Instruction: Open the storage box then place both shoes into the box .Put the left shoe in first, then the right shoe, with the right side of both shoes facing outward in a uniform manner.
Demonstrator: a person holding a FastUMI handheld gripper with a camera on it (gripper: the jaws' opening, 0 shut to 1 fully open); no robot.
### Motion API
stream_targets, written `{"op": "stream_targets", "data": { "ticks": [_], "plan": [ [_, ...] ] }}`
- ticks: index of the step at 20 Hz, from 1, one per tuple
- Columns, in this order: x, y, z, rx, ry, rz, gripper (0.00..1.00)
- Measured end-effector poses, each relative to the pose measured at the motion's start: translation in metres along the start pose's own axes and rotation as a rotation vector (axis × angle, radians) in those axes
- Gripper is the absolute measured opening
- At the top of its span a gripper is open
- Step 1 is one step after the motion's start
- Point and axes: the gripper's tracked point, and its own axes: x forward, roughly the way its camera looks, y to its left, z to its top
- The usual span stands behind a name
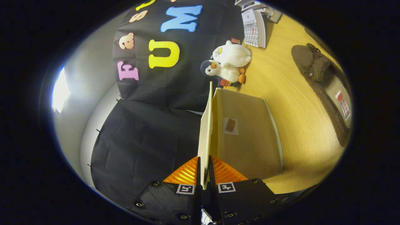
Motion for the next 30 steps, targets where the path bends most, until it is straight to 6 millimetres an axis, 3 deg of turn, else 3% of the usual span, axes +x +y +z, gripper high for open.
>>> {"op": "stream_targets", "data": {
  "ticks": [1,2,3,8,13,21,28,29,30],
  "plan": [
    [0.035,-0.021,0.004,-0.011,-0.027,-0.099,0.12],
    [0.01,-0.026,0.008,-0.004,-0.011,-0.106,0.01],
    [0.009,-0.025,0.008,0.018,-0.015,-0.116,0.01],
    [0.003,0.02,0.011,-0.002,-0.015,-0.108,0.01],
    [0.015,0.084,0.016,-0.112,0.002,-0.083,0.0],
    [0.06,0.148,-0.005,-0.287,0.055,-0.144,0.0],
    [0.108,0.191,-0.042,-0.404,0.106,-0.159,0.01],
    [0.114,0.197,-0.047,-0.442,0.12,-0.162,0.07],
    [0.12,0.204,-0.054,-0.481,0.129,-0.163,0.07]
  ]
}}
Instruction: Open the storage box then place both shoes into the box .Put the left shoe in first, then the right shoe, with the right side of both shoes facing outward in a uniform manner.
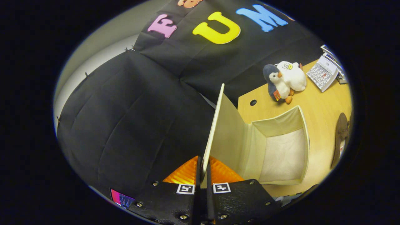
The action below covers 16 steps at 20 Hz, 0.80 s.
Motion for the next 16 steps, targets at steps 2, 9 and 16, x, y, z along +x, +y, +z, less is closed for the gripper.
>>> {"op": "stream_targets", "data": {
  "ticks": [2,9,16],
  "plan": [
    [0.008,0.017,0.0,-0.081,-0.014,0.03,0.16],
    [-0.003,0.047,0.007,-0.263,-0.068,0.108,0.97],
    [-0.036,0.019,0.027,-0.355,-0.139,0.031,0.97]
  ]
}}
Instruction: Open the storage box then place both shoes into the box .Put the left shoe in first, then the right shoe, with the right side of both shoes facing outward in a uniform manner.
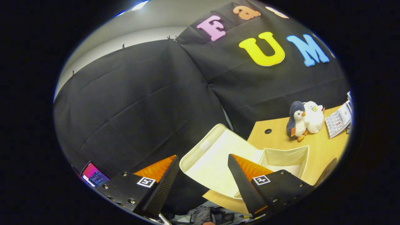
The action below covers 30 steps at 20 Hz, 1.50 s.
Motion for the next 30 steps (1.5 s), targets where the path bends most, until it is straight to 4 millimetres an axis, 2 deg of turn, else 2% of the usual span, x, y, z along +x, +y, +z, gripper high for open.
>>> {"op": "stream_targets", "data": {
  "ticks": [6,9,15,19,23,28,30],
  "plan": [
    [-0.05,-0.088,0.01,-0.068,-0.059,-0.196,0.97],
    [-0.089,-0.128,0.021,-0.092,-0.105,-0.291,0.97],
    [-0.152,-0.194,0.021,-0.151,-0.134,-0.446,0.97],
    [-0.177,-0.241,0.004,-0.174,-0.112,-0.523,0.97],
    [-0.192,-0.282,-0.017,-0.17,-0.074,-0.578,0.97],
    [-0.2,-0.329,-0.052,-0.141,-0.013,-0.628,0.98],
    [-0.2,-0.342,-0.067,-0.105,0.015,-0.628,0.97]
  ]
}}
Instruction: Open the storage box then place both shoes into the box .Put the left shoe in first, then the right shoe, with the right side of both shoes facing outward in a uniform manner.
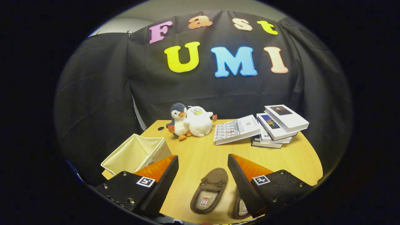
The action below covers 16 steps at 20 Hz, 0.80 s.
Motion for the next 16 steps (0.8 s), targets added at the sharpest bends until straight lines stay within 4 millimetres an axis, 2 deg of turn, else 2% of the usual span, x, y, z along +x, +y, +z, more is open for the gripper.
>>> {"op": "stream_targets", "data": {
  "ticks": [4,11,16],
  "plan": [
    [0.014,-0.018,-0.032,0.007,0.069,-0.01,0.98],
    [0.037,-0.03,-0.096,-0.021,0.212,-0.003,0.98],
    [0.046,-0.039,-0.135,-0.001,0.307,-0.024,0.98]
  ]
}}
